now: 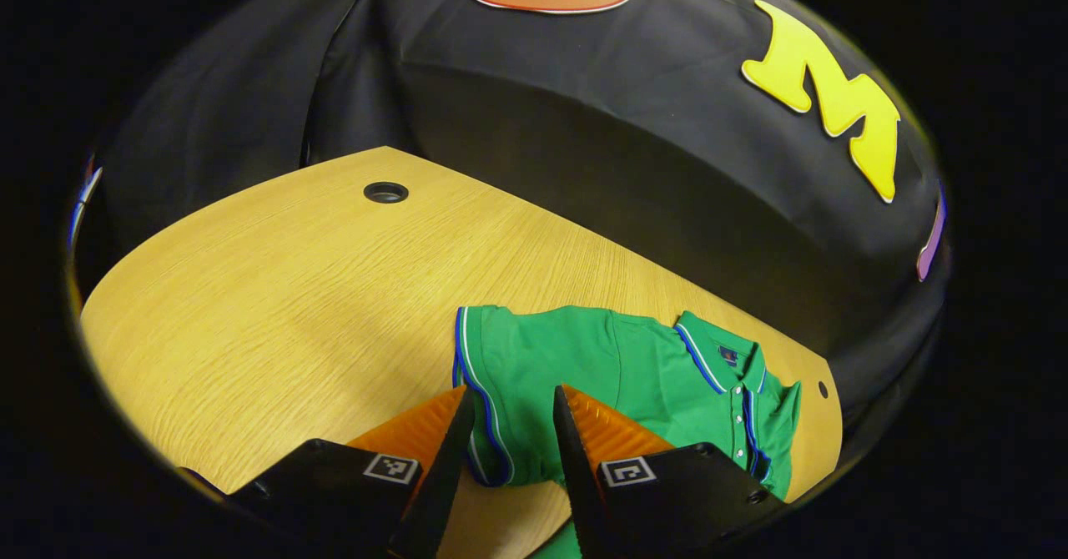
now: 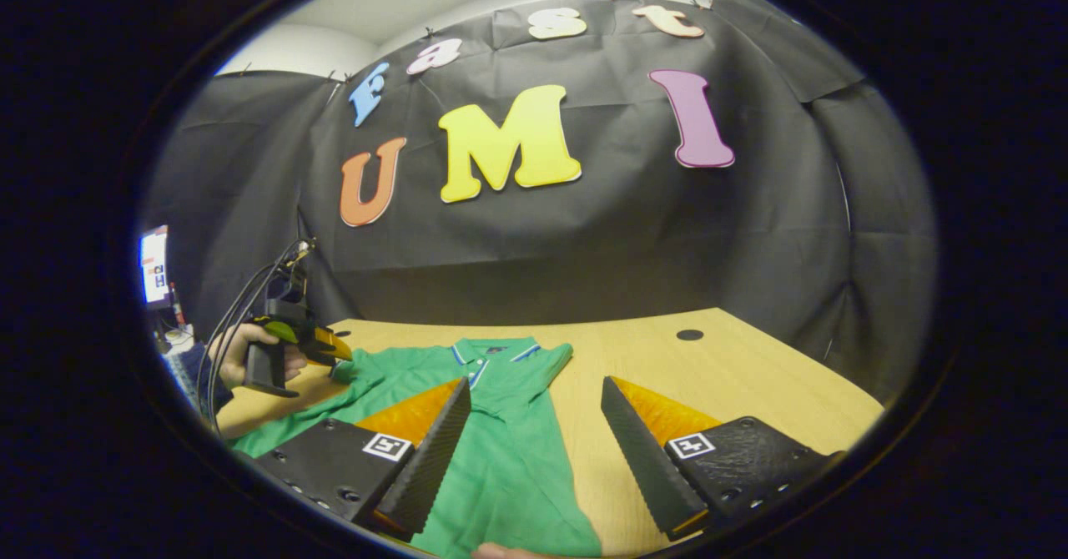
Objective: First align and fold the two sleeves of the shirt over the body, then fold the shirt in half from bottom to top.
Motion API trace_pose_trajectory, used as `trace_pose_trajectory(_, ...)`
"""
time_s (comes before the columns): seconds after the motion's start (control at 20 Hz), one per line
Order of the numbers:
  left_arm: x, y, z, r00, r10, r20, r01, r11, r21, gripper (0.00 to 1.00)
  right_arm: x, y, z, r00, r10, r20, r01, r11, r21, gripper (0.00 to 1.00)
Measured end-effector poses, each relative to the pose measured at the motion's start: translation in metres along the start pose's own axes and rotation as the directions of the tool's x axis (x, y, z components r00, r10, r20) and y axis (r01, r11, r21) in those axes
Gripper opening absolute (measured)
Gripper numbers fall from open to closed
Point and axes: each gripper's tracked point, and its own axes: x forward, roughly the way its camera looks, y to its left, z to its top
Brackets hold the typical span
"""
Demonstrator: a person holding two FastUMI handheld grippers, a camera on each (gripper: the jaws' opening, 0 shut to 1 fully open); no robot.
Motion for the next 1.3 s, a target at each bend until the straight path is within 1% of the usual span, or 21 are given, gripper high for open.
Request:
trace_pose_trajectory(0.1, 0.001, -0.006, -0.006, 1.000, -0.016, -0.025, 0.016, 1.000, 0.000, 0.65, 0.003, 0.001, -0.002, 1.000, 0.001, -0.005, -0.001, 1.000, 0.002, 0.96)
trace_pose_trajectory(0.2, 0.007, -0.005, -0.008, 0.999, 0.000, -0.036, 0.000, 1.000, 0.019, 0.64, 0.002, 0.002, -0.004, 1.000, 0.003, -0.012, -0.003, 1.000, 0.004, 0.95)
trace_pose_trajectory(0.3, 0.012, -0.002, -0.016, 0.997, 0.027, -0.077, -0.025, 0.999, 0.031, 0.58, 0.003, 0.001, -0.005, 1.000, -0.001, -0.014, 0.001, 1.000, 0.001, 0.95)
trace_pose_trajectory(0.35, 0.015, -0.003, -0.013, 0.997, 0.023, -0.069, -0.020, 0.999, 0.036, 0.44, 0.003, -0.001, -0.006, 1.000, -0.006, -0.014, 0.006, 1.000, 0.001, 0.95)
trace_pose_trajectory(0.4, 0.017, -0.006, -0.014, 0.997, 0.007, -0.083, -0.004, 0.999, 0.037, 0.38, 0.003, -0.002, -0.005, 1.000, -0.007, -0.014, 0.007, 1.000, 0.005, 0.95)
trace_pose_trajectory(0.45, 0.016, -0.006, -0.017, 0.995, 0.006, -0.102, -0.003, 0.999, 0.035, 0.24, 0.003, -0.001, -0.005, 1.000, -0.006, -0.015, 0.007, 1.000, 0.012, 0.96)
trace_pose_trajectory(0.5, 0.017, -0.006, -0.015, 0.995, 0.008, -0.102, -0.004, 0.999, 0.036, 0.20, 0.003, 0.000, -0.005, 1.000, -0.005, -0.018, 0.005, 1.000, 0.020, 0.96)
trace_pose_trajectory(0.55, 0.016, -0.006, -0.017, 0.993, 0.009, -0.114, -0.004, 0.999, 0.044, 0.13, 0.003, -0.001, -0.007, 1.000, -0.002, -0.022, 0.002, 1.000, 0.027, 0.96)
trace_pose_trajectory(0.65, 0.011, -0.005, -0.016, 0.992, 0.025, -0.124, -0.017, 0.998, 0.067, 0.07, 0.002, -0.001, -0.008, 1.000, 0.002, -0.029, -0.001, 0.999, 0.040, 0.96)
trace_pose_trajectory(0.75, 0.004, -0.011, -0.008, 0.994, 0.023, -0.108, -0.015, 0.997, 0.079, 0.06, 0.003, -0.003, -0.009, 1.000, 0.000, -0.030, 0.001, 0.999, 0.048, 0.96)
trace_pose_trajectory(0.95, -0.009, -0.034, 0.002, 0.996, -0.003, -0.089, 0.014, 0.992, 0.127, 0.06, 0.003, -0.005, -0.009, 1.000, 0.000, -0.031, 0.002, 0.998, 0.060, 0.96)
trace_pose_trajectory(1.2, -0.023, -0.089, -0.007, 0.990, -0.085, -0.108, 0.107, 0.972, 0.211, 0.06, 0.005, -0.006, -0.012, 0.999, -0.003, -0.037, 0.005, 0.998, 0.060, 0.96)
trace_pose_trajectory(1.3, -0.023, -0.109, -0.017, 0.989, -0.092, -0.119, 0.121, 0.958, 0.260, 0.06, 0.005, -0.006, -0.012, 0.999, -0.007, -0.032, 0.009, 0.999, 0.050, 0.96)
